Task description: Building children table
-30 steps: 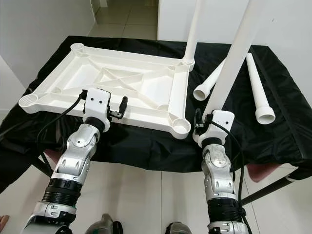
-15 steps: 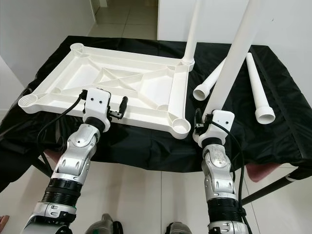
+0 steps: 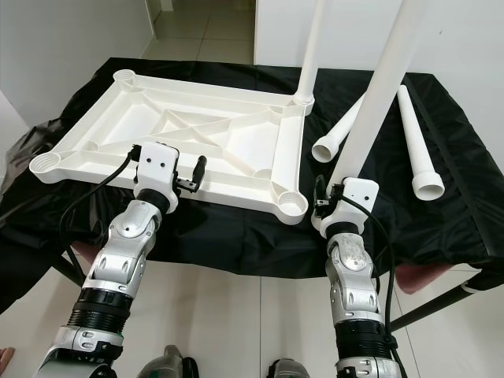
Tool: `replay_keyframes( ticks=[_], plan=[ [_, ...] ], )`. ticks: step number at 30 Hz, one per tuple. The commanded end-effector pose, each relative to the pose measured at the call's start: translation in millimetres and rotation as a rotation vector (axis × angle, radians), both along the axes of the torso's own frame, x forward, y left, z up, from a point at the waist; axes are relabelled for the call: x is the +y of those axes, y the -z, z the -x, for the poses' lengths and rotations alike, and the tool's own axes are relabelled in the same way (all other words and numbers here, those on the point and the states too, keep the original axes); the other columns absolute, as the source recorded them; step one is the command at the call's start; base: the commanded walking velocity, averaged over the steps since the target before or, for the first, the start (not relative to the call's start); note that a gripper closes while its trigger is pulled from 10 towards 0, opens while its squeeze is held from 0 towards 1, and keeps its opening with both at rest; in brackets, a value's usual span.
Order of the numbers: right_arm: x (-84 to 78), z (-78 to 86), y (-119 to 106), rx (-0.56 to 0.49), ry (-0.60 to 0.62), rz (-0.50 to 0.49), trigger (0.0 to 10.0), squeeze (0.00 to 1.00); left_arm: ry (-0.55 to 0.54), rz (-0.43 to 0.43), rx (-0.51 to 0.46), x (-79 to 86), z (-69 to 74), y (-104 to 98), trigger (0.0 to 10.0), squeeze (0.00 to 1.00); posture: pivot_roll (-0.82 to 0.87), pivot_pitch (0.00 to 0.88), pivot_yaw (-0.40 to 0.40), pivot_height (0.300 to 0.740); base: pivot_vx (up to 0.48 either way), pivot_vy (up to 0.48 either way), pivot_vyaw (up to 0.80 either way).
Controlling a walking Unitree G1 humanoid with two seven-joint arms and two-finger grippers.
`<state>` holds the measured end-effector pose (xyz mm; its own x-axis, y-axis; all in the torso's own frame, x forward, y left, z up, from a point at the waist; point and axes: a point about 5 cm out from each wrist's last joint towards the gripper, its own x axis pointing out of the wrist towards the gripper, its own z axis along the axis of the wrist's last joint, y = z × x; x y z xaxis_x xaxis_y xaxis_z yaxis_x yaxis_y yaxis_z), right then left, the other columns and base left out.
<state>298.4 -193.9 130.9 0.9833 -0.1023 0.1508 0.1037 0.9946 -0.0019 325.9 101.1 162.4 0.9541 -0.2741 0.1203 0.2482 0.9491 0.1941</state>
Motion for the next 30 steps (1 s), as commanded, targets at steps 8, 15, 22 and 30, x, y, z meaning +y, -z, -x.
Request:
replay_keyframes(
  ticks=[8,15,22,30],
  plan=[
    [1.7,-1.1,-0.6,-0.001,-0.006,0.002,10.0,0.0,-0.085,0.003,-0.003,4.6,-0.6,3.4,10.0,0.0,-0.04,0.05,0.053,0.74,0.0,0.0,0.0],
    [1.7,-1.1,-0.6,-0.001,-0.006,0.002,10.0,0.0,-0.085,0.003,-0.003,4.6,-0.6,3.4,10.0,0.0,-0.04,0.05,0.053,0.74,0.0,0.0,0.0],
    [1.1,-1.5,-1.4,-0.003,-0.001,0.0,10.0,0.0,-0.081,0.006,-0.001,3.6,0.0,3.5,10.0,0.0,-0.03,0.0,0.0,0.74,0.0,0.0,0.0],
    [-0.1,-3.6,-4.2,-0.01,0.002,0.001,10.0,0.0,-0.078,0.007,0.001,3.0,0.2,3.4,10.0,0.0,-0.03,0.0,0.0,0.74,0.0,0.0,0.0]
  ],
)
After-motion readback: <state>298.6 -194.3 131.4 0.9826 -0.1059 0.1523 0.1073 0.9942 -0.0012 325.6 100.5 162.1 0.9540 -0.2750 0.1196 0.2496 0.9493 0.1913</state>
